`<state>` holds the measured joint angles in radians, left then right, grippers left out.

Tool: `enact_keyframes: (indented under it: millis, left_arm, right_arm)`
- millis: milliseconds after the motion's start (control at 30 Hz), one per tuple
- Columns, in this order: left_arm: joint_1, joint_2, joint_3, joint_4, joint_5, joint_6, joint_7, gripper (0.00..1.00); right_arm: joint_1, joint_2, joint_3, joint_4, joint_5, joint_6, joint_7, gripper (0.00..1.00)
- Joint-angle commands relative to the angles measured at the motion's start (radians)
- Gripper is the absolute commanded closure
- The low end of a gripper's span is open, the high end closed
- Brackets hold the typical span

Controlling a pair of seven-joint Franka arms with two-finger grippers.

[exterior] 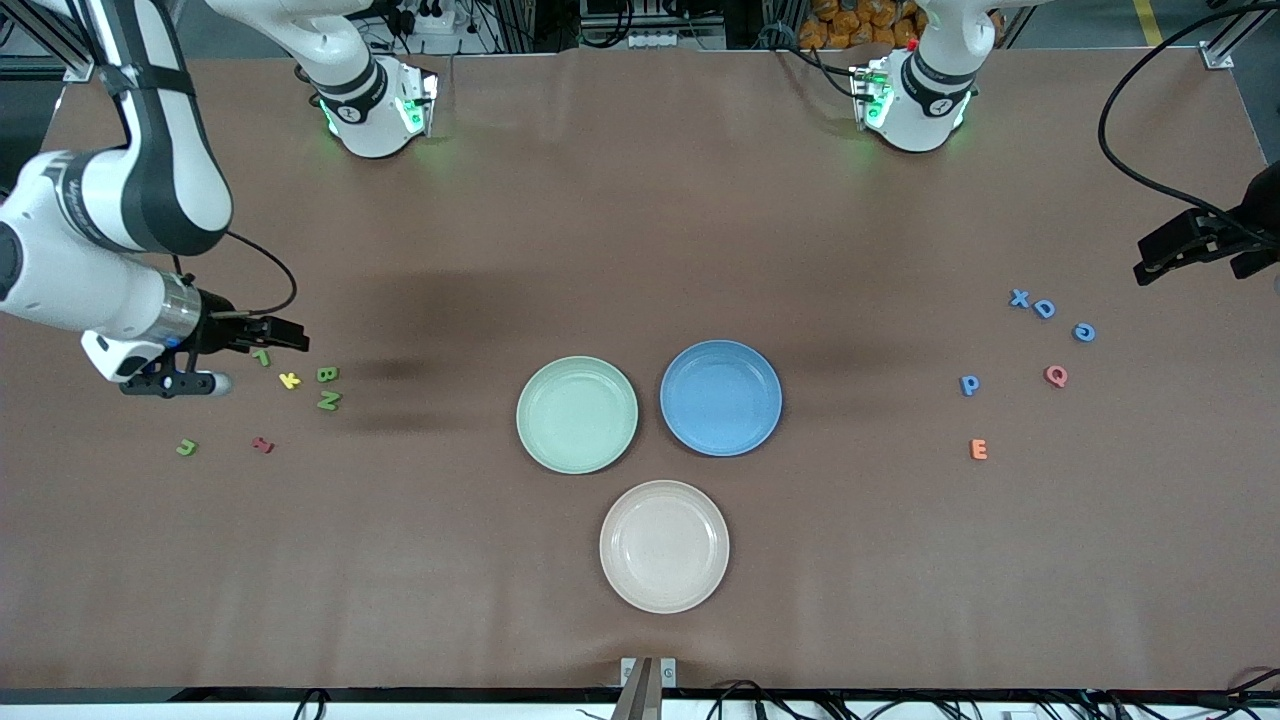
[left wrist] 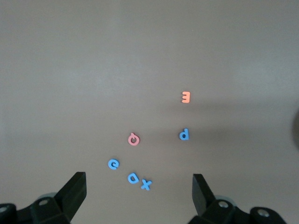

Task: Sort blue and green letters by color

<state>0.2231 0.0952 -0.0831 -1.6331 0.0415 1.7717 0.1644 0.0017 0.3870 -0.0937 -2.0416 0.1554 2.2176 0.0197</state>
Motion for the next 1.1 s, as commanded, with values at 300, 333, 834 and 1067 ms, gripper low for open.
enact_keyframes:
  millis: [300,333,834,1067]
  left_arm:
    - [0.051,-0.028,-0.007,-0.168,-0.028,0.146,0.107,0.0]
    - [0.053,-0.034,-0.007,-0.186,-0.028,0.159,0.115,0.0]
    - [0.14,-0.006,-0.003,-0.341,-0.029,0.394,0.357,0.0]
    - [0.18,0.066,-0.009,-0.37,-0.032,0.48,0.415,0.0]
  right_arm:
    - [0.046,0.079,0.003,0.037,0.004,0.071,0.111,0.0]
    - [0.047,0.085,0.003,0.037,0.003,0.079,0.109,0.0]
    - [0.055,0.15,0.003,0.037,-0.048,0.162,0.111,0.0]
    - [0.06,0.158,0.003,0.037,-0.05,0.171,0.111,0.0]
